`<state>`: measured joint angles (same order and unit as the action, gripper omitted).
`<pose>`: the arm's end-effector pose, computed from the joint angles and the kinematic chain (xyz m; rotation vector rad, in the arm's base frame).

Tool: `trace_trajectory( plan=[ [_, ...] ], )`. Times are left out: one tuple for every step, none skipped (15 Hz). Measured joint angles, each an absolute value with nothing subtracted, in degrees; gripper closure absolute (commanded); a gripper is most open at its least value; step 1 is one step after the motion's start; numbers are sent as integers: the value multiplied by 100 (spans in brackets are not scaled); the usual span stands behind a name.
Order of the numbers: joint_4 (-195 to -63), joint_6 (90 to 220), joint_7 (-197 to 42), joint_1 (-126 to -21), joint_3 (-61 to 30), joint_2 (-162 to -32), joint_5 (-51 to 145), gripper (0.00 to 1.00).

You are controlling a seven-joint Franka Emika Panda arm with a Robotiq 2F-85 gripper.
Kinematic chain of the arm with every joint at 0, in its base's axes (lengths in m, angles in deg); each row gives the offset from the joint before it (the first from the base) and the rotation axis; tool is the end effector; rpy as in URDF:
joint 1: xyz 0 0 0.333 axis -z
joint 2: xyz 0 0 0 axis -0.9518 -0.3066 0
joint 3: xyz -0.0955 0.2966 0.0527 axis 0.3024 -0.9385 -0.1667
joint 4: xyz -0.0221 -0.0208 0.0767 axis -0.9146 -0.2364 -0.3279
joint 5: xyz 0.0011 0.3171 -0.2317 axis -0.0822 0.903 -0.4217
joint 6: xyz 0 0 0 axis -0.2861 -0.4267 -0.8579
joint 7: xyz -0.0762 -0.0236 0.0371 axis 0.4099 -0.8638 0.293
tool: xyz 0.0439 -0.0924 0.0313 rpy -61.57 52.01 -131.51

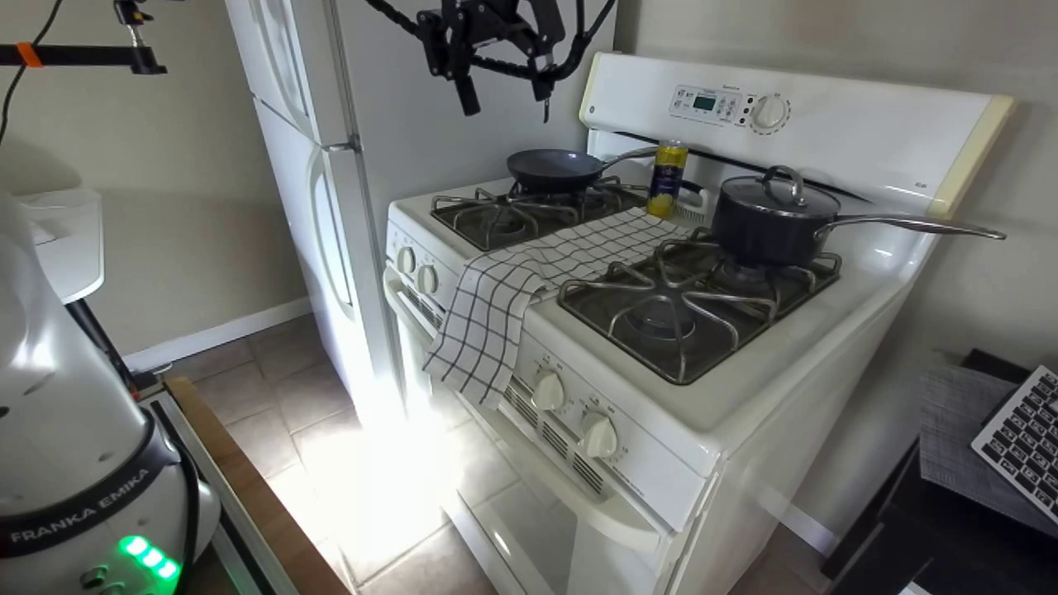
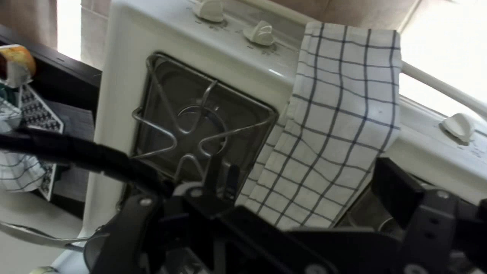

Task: Remove the glass lid from the black pot.

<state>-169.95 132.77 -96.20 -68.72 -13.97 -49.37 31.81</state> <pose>0.3986 -0.0884 0.5568 2.8394 0.2881 0.1759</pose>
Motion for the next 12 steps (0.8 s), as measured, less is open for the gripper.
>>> trace_trajectory(
  plan=[
    [-16897, 13330, -9568, -6826, -1413, -5045, 3009, 0],
    [-16812, 13355, -9513, -6779, -1432, -5147, 2847, 0],
    [-16737, 13357, -9477, -6744, -1447, -5237, 2750, 0],
    [-16693, 13357, -9447, -6725, -1459, -5302, 2705, 0],
    [-16670, 13357, -9435, -6716, -1469, -5338, 2686, 0],
    [-16652, 13357, -9427, -6713, -1479, -5360, 2682, 0],
    [-16641, 13357, -9425, -6712, -1485, -5366, 2681, 0],
    [-16636, 13357, -9425, -6710, -1487, -5366, 2680, 0],
    [-16634, 13357, -9425, -6707, -1489, -5366, 2680, 0],
    [-16634, 13357, -9425, -6707, -1488, -5366, 2680, 0],
    [-16634, 13362, -9404, -6707, -1480, -5366, 2706, 0],
    [-16649, 13512, -9333, -6705, -1453, -5365, 2717, 0]
  ],
)
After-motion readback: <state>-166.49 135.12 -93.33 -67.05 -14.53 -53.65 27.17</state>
